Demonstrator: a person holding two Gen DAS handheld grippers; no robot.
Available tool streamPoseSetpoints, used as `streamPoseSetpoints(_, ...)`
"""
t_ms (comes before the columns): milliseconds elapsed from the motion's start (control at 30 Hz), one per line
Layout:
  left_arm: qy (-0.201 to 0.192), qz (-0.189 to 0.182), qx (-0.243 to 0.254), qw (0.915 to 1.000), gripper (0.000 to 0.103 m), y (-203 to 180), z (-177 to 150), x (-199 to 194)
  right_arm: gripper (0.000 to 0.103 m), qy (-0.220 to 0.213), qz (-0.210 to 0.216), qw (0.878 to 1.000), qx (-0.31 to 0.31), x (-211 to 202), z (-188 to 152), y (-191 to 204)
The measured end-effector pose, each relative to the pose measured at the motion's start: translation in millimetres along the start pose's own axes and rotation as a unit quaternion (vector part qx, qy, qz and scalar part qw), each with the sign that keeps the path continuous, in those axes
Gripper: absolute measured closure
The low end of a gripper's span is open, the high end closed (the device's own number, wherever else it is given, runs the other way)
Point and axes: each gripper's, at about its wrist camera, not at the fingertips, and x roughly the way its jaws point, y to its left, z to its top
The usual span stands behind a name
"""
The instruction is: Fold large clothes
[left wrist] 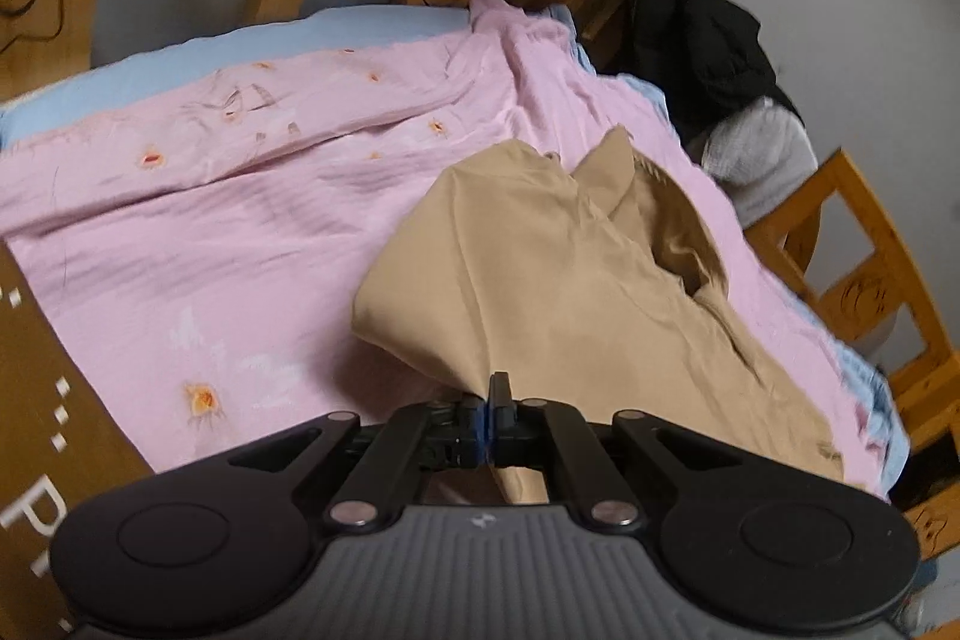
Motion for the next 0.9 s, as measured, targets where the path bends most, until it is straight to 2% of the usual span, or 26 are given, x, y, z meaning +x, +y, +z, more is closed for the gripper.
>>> streamPoseSetpoints(100, -0.004, -0.002, -0.003, 1.0, 0.1, 3, -2, 0, 0.092, 0.002, 0.0, 1.0, 0.007, 1, -2, -3)
streamPoseSetpoints(200, 0.001, 0.005, 0.002, 1.0, 0.093, 4, -2, 0, 0.091, 0.008, -0.008, 1.0, 0.008, 2, -3, -3)
streamPoseSetpoints(333, 0.011, 0.009, -0.007, 0.9999, 0.083, 8, 1, 1, 0.083, 0.003, -0.019, 1.0, 0.002, 0, -2, 0)
streamPoseSetpoints(467, 0.012, 0.019, 0.001, 0.9997, 0.075, 7, 2, 3, 0.081, 0.003, -0.021, 1.0, 0.004, 0, -3, -1)
streamPoseSetpoints(533, 0.013, 0.025, 0.005, 0.9996, 0.065, 6, 2, 3, 0.08, 0.006, -0.024, 1.0, 0.006, 1, -2, -2)
streamPoseSetpoints(667, 0.011, 0.038, 0.016, 0.9991, 0.05, 5, 2, 2, 0.077, 0.002, -0.029, 1.0, 0.004, 0, -2, -1)
streamPoseSetpoints(767, 0.003, 0.059, 0.029, 0.9979, 0.032, 0, 1, -2, 0.066, -0.002, -0.034, 0.999, 0.005, -2, -3, -1)
streamPoseSetpoints(833, -0.011, 0.067, 0.033, 0.9971, 0.017, -2, 0, -7, 0.052, -0.006, -0.038, 0.999, 0.006, -4, -3, -1)
streamPoseSetpoints(900, -0.02, 0.071, 0.034, 0.9967, 0.009, -4, 1, -12, 0.047, -0.01, -0.039, 0.999, 0.007, -6, -2, -2)
